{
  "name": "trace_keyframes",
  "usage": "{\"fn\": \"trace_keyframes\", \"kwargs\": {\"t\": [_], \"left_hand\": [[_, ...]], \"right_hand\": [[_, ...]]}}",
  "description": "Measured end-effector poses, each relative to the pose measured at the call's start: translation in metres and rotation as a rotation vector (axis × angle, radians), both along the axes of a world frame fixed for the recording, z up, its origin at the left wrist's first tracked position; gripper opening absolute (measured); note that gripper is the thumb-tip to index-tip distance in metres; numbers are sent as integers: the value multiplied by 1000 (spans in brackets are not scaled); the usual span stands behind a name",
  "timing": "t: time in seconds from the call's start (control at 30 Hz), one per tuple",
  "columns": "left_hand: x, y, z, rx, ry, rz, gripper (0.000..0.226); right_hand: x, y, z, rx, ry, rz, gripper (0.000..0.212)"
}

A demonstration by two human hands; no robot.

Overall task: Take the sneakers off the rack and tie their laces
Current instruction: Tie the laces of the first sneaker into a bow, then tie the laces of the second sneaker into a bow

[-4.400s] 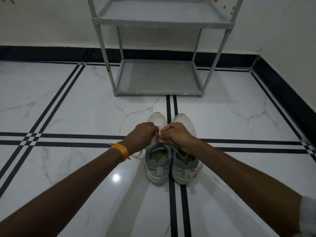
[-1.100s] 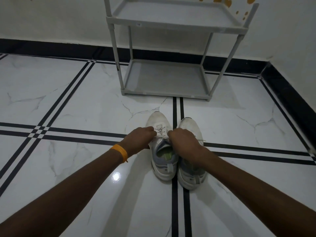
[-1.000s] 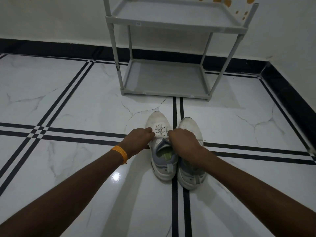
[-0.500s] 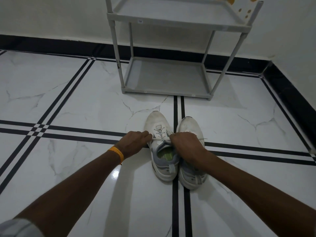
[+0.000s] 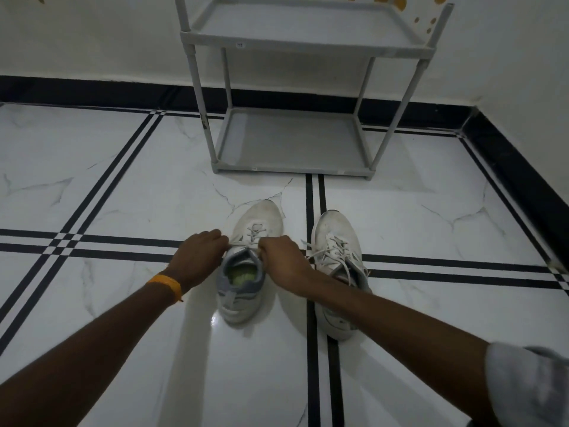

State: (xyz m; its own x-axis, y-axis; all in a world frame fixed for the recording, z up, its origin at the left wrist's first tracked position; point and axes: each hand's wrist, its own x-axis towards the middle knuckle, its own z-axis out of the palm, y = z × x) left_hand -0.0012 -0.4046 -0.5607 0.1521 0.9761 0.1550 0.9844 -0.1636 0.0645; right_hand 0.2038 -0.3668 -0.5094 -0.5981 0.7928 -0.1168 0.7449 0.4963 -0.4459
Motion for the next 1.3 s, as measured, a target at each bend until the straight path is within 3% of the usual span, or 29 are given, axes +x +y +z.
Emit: {"fn": "trace_keyframes", "kwargs": {"t": [0.07, 0.13, 0.17, 0.23, 0.27, 0.37, 0.4, 0.47, 0.53, 0.57, 0.63, 0.67, 0.77, 0.87, 0.93, 1.03, 1.1, 1.17, 1.23, 1.3], "left_hand": [[-10, -11, -2, 9, -99, 51, 23], [-21, -22, 4, 39, -149, 10, 59], [-25, -25, 10, 78, -137, -50, 71], [-19, -24, 21, 170, -210, -62, 68], [-9, -21, 24, 217, -380, 27, 55], [25, 2, 38, 349, -1064, 612, 19], [33, 10, 42, 354, -1056, 736, 17], [55, 20, 46, 370, -838, 672, 10], [92, 23, 52, 234, -832, 346, 14], [115, 22, 53, 74, -830, 146, 15], [157, 18, 47, -230, -617, -222, 24], [171, 18, 38, -286, -520, -324, 28], [183, 25, 25, -207, -523, -295, 26], [178, 27, 25, -163, -489, -304, 18], [177, 23, 30, -235, -696, -257, 14], [163, 24, 47, -472, -1399, 70, 23], [142, 31, 61, -452, -1656, 242, 31], [121, 40, 79, -318, -1770, 384, 31], [102, 47, 87, -125, -1505, 538, 26], [90, 48, 82, 3, -995, 647, 26]], "right_hand": [[-8, -6, 1, -49, 20, -1, 16], [-2, -8, 7, -122, 84, -5, 20], [7, -6, 14, -149, 124, -31, 33], [38, 6, 26, -147, 155, -145, 49], [59, 16, 30, -131, 132, -206, 44], [121, 41, 39, -201, -77, -300, 27], [136, 45, 40, -259, -111, -312, 25], [156, 47, 41, -345, -130, -305, 25], [168, 45, 41, -472, -101, -302, 32], [173, 43, 41, -540, -76, -305, 34], [180, 40, 37, -557, -34, -302, 30], [181, 38, 34, -519, -15, -305, 26], [177, 33, 26, -390, 60, -344, 11], [173, 30, 22, -381, 114, -402, 11], [173, 31, 19, -430, 143, -452, 14], [176, 35, 17, -507, 156, -540, 15], [177, 36, 16, -565, 167, -563, 11], [176, 36, 16, -583, 200, -602, 7], [173, 35, 15, -543, 219, -621, 11], [168, 35, 16, -492, 248, -607, 11]]}}
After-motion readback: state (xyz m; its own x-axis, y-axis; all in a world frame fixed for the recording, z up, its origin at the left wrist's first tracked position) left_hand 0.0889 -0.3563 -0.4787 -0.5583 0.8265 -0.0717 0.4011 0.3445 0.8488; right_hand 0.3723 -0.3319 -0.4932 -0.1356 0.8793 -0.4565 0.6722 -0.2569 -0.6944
